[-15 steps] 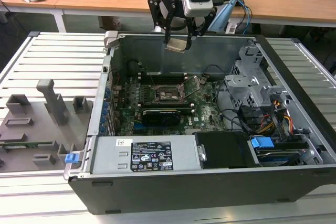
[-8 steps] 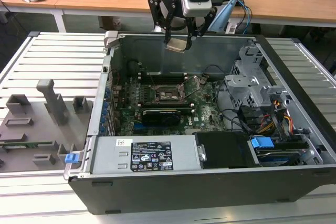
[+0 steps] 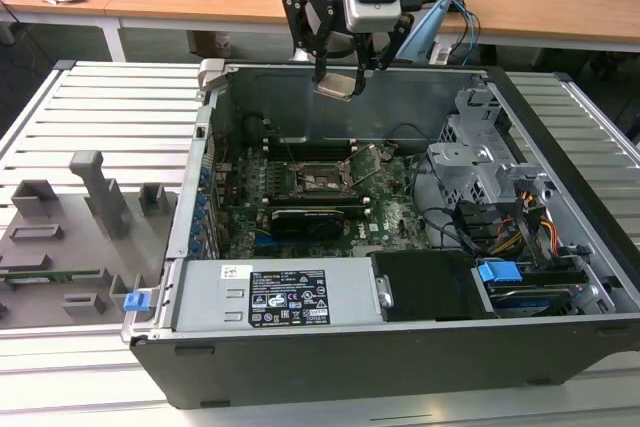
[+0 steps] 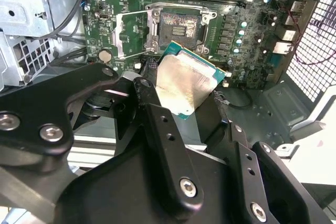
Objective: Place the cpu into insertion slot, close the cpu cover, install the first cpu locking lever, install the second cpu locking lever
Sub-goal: 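Place the cpu into insertion slot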
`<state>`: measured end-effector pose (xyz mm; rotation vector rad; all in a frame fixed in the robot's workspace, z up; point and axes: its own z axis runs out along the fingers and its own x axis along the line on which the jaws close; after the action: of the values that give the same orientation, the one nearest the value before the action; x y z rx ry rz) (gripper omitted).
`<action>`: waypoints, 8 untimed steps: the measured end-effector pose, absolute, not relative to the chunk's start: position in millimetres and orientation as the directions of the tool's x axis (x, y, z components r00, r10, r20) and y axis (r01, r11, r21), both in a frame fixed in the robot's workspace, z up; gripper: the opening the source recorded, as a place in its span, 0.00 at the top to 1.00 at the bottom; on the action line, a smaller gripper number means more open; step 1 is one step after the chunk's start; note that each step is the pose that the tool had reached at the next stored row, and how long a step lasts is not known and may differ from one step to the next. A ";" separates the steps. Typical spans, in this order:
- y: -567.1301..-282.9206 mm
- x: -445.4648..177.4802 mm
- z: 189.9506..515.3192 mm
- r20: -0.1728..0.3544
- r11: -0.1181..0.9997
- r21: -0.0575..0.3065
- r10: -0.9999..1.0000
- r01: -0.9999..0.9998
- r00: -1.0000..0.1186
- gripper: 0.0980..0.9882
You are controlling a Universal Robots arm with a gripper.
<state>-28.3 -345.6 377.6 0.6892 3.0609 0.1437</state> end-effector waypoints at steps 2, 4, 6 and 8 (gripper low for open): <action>-345.6 -28.3 377.6 0.019 0.897 0.089 0.434 0.434 -0.901 0.51; -345.6 -28.3 377.6 0.019 0.894 0.089 0.440 0.439 -0.898 0.51; -345.6 -28.3 377.6 0.019 0.891 0.089 0.445 0.445 -0.895 0.51; -345.6 -28.3 377.6 0.019 0.887 0.089 0.452 0.452 -0.892 0.51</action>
<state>-28.3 -345.6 377.6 0.7309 3.0499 0.1436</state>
